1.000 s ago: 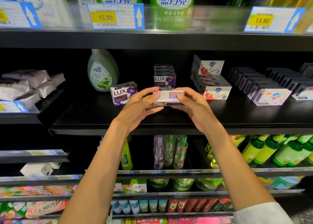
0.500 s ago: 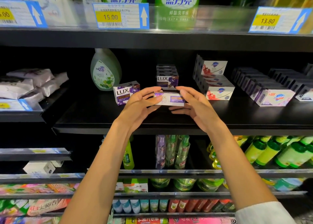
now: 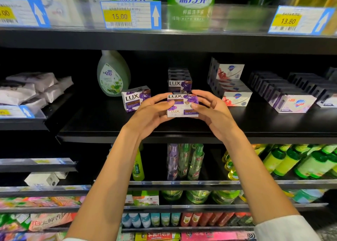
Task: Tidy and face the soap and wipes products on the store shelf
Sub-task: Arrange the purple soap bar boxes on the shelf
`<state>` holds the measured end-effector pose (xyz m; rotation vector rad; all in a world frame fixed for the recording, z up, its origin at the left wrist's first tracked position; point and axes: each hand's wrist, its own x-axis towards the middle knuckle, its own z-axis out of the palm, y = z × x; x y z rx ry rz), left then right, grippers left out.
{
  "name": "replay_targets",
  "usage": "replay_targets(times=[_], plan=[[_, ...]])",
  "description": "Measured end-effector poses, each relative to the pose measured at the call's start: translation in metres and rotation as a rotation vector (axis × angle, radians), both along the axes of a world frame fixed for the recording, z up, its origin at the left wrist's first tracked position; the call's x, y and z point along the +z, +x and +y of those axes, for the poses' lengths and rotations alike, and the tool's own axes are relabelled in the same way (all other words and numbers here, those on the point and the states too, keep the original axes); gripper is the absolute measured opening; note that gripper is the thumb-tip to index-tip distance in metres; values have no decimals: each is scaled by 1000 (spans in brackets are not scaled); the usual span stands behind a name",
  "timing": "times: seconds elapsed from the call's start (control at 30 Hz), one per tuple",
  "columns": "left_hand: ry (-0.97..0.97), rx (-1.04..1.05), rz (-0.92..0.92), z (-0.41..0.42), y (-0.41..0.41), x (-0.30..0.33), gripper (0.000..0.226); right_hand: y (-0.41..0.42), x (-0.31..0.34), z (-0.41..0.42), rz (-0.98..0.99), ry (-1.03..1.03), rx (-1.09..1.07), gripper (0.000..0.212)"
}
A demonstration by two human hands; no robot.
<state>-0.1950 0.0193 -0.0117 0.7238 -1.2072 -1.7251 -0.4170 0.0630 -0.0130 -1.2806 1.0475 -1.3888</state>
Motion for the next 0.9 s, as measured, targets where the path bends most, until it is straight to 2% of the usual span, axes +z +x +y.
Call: replay_targets(times=[0.13,0.37,0.5,0.67,0.8,0.9], plan=[[-50,11,7,1,2,-1,49,2,0,-1,-9,5,32,58],[-99,22,-1,3,5,-3,53,1,1,1,26,9,61,41],[-123,31,-37,4,2,-1,49,1,-2,-1,71,-22,23,44],[-145,139,-119,4,-3,-2,47,3,-2,-1,161,-43,-8,51],[-138,228,-127,4,-1,-2,46,4,-2,-4,307,-30,-103,57],[-150,313,-149,6,2,-3,44,1,-3,0,616,-50,-186,63]])
